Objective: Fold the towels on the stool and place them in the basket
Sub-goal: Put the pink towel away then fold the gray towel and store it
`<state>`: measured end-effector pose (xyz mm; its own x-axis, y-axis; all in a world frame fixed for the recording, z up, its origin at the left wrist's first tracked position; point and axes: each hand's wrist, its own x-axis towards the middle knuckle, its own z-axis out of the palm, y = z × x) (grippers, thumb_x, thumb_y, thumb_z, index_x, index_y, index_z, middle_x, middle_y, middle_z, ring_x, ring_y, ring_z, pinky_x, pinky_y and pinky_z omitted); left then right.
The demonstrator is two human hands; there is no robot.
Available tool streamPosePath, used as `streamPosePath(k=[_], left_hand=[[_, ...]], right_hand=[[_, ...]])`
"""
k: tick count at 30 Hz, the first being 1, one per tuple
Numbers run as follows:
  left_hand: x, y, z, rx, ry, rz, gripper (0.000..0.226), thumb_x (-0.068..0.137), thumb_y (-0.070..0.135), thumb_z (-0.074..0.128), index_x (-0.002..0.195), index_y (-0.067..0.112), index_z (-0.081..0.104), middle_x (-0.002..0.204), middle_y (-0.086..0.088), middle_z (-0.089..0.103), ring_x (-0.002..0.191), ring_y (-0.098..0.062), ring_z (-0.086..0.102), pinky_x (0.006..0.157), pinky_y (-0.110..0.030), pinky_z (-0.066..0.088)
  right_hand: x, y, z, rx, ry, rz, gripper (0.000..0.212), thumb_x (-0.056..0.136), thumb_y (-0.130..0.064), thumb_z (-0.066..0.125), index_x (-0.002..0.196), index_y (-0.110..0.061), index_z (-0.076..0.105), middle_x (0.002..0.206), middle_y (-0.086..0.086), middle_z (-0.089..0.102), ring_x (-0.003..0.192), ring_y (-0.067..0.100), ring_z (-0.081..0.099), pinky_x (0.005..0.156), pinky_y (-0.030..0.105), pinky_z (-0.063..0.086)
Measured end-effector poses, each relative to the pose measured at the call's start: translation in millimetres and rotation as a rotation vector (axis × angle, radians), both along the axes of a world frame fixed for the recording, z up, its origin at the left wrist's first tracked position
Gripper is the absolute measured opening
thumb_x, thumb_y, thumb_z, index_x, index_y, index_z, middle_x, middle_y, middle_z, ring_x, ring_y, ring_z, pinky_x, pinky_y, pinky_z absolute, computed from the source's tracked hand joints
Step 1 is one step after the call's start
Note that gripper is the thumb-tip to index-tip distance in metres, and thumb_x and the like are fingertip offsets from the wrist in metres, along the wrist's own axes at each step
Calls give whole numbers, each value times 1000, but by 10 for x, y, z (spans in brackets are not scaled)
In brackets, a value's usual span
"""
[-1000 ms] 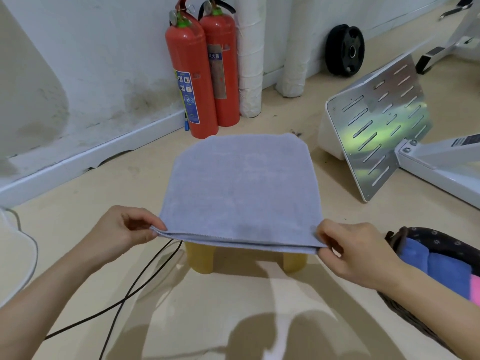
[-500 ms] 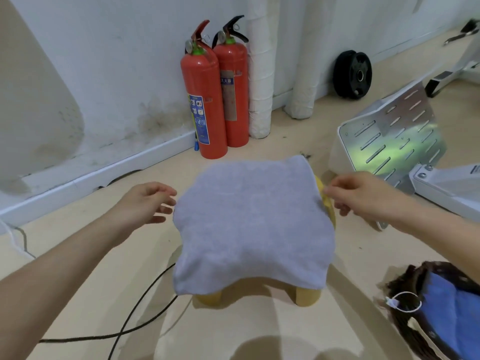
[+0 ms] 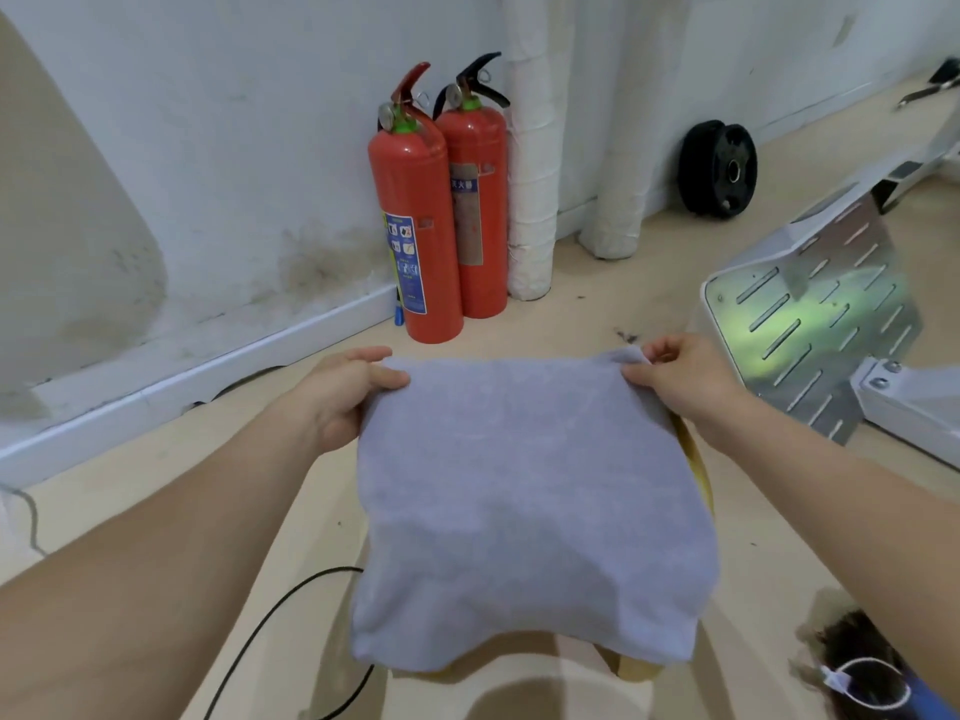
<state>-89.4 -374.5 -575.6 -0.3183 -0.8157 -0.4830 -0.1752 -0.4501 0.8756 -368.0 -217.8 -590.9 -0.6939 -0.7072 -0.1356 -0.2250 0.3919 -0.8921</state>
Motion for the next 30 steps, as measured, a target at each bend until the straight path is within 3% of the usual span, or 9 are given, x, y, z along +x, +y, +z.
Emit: streamPosePath(k=[4,10,12,14,17,20,23,26,30], left_hand=[[-63,-31,-53,30,146,42,24,89,9,61,113,12,64,101,-7,71,82,-20,68,63,-29,54],[-5,-73,-254,-203,22,165,25,86,12,69,111,10,67,94,-6,71,78,-18,66,70,-28,53],[2,-90,-260,-260,8,164,20,85,15,71,105,16,70,95,-4,72,80,-16,67,73,-28,54],[-10,-101,-249,-295,19,166,12,84,15,71,96,20,73,93,-3,72,79,-16,66,72,-29,54],[-37,-113,-249,-278,44,156,5,84,14,71,88,16,73,89,-4,72,74,-17,65,66,-29,52],[-36,-145,-254,-246,37,157,4,83,12,72,85,9,71,83,-7,71,70,-19,65,69,-32,54],[-39,-188,-237,-274,40,169,4,81,11,74,83,8,72,76,-5,72,65,-16,67,65,-28,54],[-82,-211,-201,-328,50,179,5,81,13,74,84,9,72,82,-7,72,69,-16,67,63,-25,53],[-174,-224,-162,-344,90,190,7,83,17,73,85,10,72,81,-5,72,66,-14,66,61,-24,54]], right_hand=[[-89,4,120,-1,-121,30,16,82,-2,65,80,-15,56,70,4,53,62,15,45,53,25,33],[-182,30,299,92,-408,59,20,86,5,60,102,-6,65,84,7,65,63,13,53,34,14,27],[-194,-2,331,54,-481,23,17,87,6,58,98,-6,63,87,9,63,65,14,54,31,14,35],[-188,-36,340,-15,-539,-7,16,89,7,56,86,-9,57,81,7,58,66,16,55,39,17,49],[-154,-65,322,-18,-423,81,18,91,3,54,95,-13,59,80,7,51,67,17,52,52,23,58],[-165,-78,322,54,-287,212,22,91,-3,57,106,-17,66,73,5,48,58,13,48,58,23,59],[-210,-80,342,91,-136,241,10,87,-6,66,96,-10,67,71,2,58,47,8,54,51,18,55],[-308,-84,310,116,16,228,7,83,-13,71,89,-10,67,72,3,59,46,2,52,40,15,43],[-364,-96,296,65,-175,160,15,84,-8,69,75,-13,59,68,3,54,56,12,48,38,16,41]])
